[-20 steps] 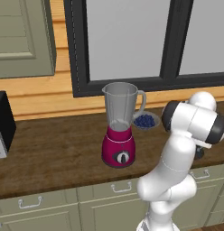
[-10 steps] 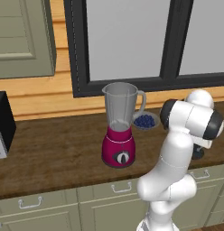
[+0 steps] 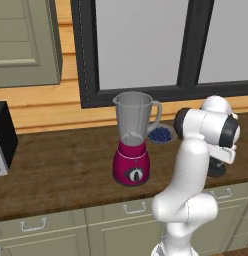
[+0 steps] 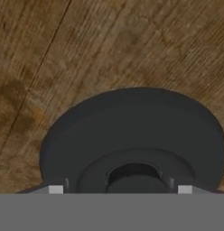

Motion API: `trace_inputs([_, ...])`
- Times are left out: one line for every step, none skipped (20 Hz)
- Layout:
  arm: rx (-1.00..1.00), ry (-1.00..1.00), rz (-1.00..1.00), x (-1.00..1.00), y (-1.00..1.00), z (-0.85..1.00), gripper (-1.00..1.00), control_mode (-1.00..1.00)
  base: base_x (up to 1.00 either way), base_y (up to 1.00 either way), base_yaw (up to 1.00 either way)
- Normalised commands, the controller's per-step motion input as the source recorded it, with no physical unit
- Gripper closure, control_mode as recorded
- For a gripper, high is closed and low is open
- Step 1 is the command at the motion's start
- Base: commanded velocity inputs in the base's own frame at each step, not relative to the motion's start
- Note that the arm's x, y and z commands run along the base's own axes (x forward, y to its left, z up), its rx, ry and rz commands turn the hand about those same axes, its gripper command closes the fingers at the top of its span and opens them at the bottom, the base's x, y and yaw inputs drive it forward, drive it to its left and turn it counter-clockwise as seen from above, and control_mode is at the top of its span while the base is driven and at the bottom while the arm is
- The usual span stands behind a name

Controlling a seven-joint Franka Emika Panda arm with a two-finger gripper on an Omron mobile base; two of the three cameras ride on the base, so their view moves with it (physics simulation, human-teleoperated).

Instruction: Close the lid blender by securely placing the lid on top.

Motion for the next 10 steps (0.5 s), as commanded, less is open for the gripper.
trace_inputs([-0.07,-0.09,-0.16,-0.42,0.21,-0.89,1.00,-1.00,0.00,0.00,0.00])
trace_inputs([-0.10,-0.15,-0.17,-0.61,0.28,-1.00,1.00,-1.00,0.00,0.00,0.00])
trace_inputs([-0.13,-0.27,-0.17,-0.82,0.41,-1.00,1.00,-1.00,0.00,0.00,0.00])
trace_inputs([-0.19,-0.31,-0.14,-0.95,0.55,-1.00,1.00,-1.00,0.00,0.00,0.00])
trace_inputs([-0.24,-0.29,-0.11,-0.91,0.66,-1.00,1.00,-1.00,0.00,0.00,0.00])
trace_inputs([-0.29,-0.33,-0.09,-0.91,0.74,-1.00,1.00,-1.00,0.00,0.00,0.00])
trace_inputs([-0.29,-0.39,-0.08,-1.00,0.69,-1.00,1.00,-1.00,0.00,0.00,0.00])
trace_inputs([-0.31,-0.40,-0.08,-0.97,0.69,-1.00,1.00,-1.00,0.00,0.00,0.00])
trace_inputs([-0.31,-0.25,-0.08,-0.67,0.69,-1.00,1.00,-1.00,0.00,0.00,0.00])
trace_inputs([-0.33,-0.17,-0.08,-0.51,0.66,-1.00,1.00,-1.00,0.00,0.00,0.00])
